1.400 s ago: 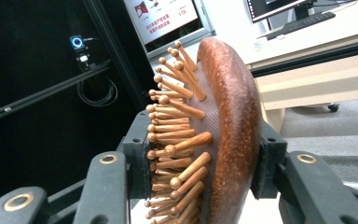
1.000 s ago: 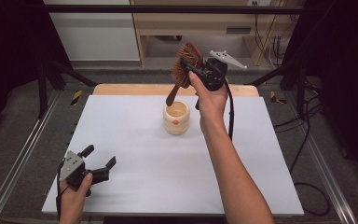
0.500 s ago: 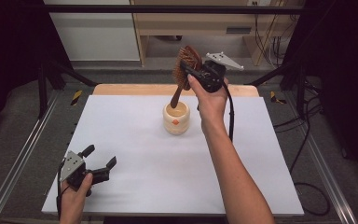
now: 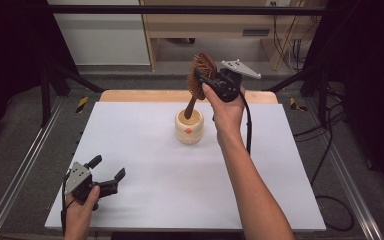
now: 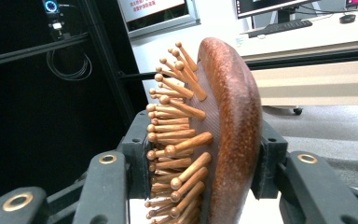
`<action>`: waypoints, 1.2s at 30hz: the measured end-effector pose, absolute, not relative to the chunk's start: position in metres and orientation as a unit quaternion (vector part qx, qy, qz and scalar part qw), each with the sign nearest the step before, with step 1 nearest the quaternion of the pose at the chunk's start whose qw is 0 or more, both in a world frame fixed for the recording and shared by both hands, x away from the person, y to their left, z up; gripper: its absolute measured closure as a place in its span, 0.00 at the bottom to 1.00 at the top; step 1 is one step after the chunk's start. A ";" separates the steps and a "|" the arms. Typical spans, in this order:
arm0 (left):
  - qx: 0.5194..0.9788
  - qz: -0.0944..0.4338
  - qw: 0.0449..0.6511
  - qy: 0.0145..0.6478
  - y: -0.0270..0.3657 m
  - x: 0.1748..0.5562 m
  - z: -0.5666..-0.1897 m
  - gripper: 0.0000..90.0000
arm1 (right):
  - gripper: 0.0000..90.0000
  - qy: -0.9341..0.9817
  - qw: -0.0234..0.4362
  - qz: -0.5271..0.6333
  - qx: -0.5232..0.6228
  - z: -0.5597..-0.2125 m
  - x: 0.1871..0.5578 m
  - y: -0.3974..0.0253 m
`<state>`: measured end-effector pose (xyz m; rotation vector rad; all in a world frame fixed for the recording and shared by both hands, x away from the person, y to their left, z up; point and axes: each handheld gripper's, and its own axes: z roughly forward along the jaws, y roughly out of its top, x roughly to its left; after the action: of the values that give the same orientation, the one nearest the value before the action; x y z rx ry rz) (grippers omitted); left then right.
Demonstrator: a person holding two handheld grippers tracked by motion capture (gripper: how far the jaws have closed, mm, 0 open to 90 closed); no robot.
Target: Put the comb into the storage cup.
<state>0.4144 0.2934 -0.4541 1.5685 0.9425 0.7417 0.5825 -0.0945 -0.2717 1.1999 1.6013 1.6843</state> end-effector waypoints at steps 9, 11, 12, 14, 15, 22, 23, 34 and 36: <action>0.663 0.314 0.551 0.397 0.293 0.414 -0.454 0.03 | 0.57 0.596 0.262 0.616 0.443 -0.274 0.585 -0.094; 0.662 0.314 0.553 0.396 0.293 0.414 -0.454 0.03 | 0.57 0.598 0.261 0.615 0.443 -0.276 0.586 -0.092; 0.661 0.314 0.555 0.394 0.293 0.414 -0.454 0.03 | 0.57 0.599 0.261 0.614 0.443 -0.277 0.586 -0.092; 0.664 0.317 0.554 0.389 0.291 0.414 -0.453 0.03 | 0.57 0.598 0.261 0.614 0.445 -0.278 0.587 -0.091; 0.664 0.317 0.554 0.390 0.290 0.414 -0.453 0.03 | 0.57 0.597 0.259 0.614 0.447 -0.278 0.588 -0.091; 0.669 0.319 0.550 0.385 0.288 0.413 -0.454 0.03 | 0.57 0.608 0.260 0.603 0.446 -0.286 0.592 -0.085; 0.669 0.320 0.550 0.385 0.288 0.414 -0.454 0.03 | 0.57 0.610 0.258 0.602 0.447 -0.287 0.593 -0.085; 0.671 0.319 0.548 0.385 0.289 0.414 -0.454 0.03 | 0.57 0.614 0.251 0.592 0.459 -0.307 0.602 -0.088; 0.671 0.319 0.548 0.384 0.289 0.414 -0.454 0.03 | 0.57 0.614 0.249 0.590 0.461 -0.309 0.603 -0.087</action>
<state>0.4143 0.2886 -0.4540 1.5896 0.9100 0.7551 0.6035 -0.0868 -0.3090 1.2551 1.6733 1.6075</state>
